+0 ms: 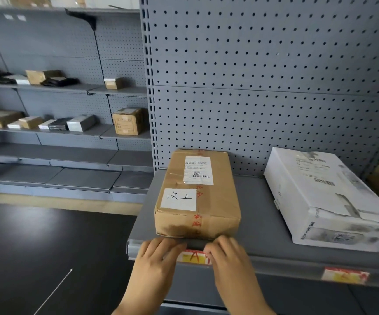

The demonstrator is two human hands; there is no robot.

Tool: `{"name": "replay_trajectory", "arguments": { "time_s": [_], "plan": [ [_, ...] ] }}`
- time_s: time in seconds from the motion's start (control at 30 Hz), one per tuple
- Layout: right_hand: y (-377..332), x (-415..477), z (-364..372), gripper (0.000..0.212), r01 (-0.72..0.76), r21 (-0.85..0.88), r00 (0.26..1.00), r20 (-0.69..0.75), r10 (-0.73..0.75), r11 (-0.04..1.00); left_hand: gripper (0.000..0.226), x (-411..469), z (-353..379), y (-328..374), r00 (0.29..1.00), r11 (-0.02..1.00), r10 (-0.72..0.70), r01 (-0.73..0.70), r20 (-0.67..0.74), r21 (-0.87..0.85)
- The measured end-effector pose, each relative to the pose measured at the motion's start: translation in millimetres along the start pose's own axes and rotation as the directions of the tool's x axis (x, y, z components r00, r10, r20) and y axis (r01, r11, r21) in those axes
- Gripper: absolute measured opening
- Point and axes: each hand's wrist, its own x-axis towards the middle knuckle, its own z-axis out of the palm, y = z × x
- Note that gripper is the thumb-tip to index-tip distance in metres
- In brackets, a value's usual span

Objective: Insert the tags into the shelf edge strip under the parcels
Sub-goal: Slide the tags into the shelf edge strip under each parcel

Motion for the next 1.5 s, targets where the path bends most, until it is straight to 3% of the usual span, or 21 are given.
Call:
{"name": "replay_trajectory", "arguments": {
  "time_s": [0.43,0.63,0.8,1.1,1.23,1.37,1.5],
  "plan": [
    [6.0,-4.5,5.0,0.040,0.063,0.045,0.997,-0.042,-0.061,0.997,0.022,-8.4,9.1,1.9,0.997,0.997,-0.072,0.072,-0.013,-0.042],
    [3.6,-5.5,2.8,0.039,0.048,0.058,0.996,-0.073,-0.044,0.997,0.027,-9.7,10.1,6.7,0.992,0.991,-0.127,0.127,0.014,-0.048],
    [2.1,-7.3,2.3,0.040,0.024,0.070,0.996,-0.086,-0.018,0.997,0.018,-6.6,8.9,11.1,0.982,0.979,-0.188,0.189,0.023,-0.070],
    [3.3,-10.2,3.8,0.043,0.036,0.061,0.998,-0.063,-0.033,0.997,0.026,-9.1,16.7,5.9,0.985,0.982,-0.174,0.172,-0.008,-0.078],
    [20.5,-23.4,-6.8,0.039,0.046,0.076,0.993,-0.109,-0.038,0.996,0.017,-4.4,18.1,7.6,0.986,0.981,-0.159,0.153,-0.041,-0.120],
    [66.0,-55.8,-25.5,0.036,-0.054,0.063,0.969,-0.236,0.067,0.997,0.021,5.3,28.7,33.9,0.985,0.980,-0.168,0.163,-0.038,-0.112],
    [122.7,-91.2,-59.7,0.040,-0.329,-0.006,0.914,-0.253,0.317,0.944,0.026,20.5,59.8,80.8,0.999,0.972,0.032,-0.038,-0.030,-0.231]
  ]
}}
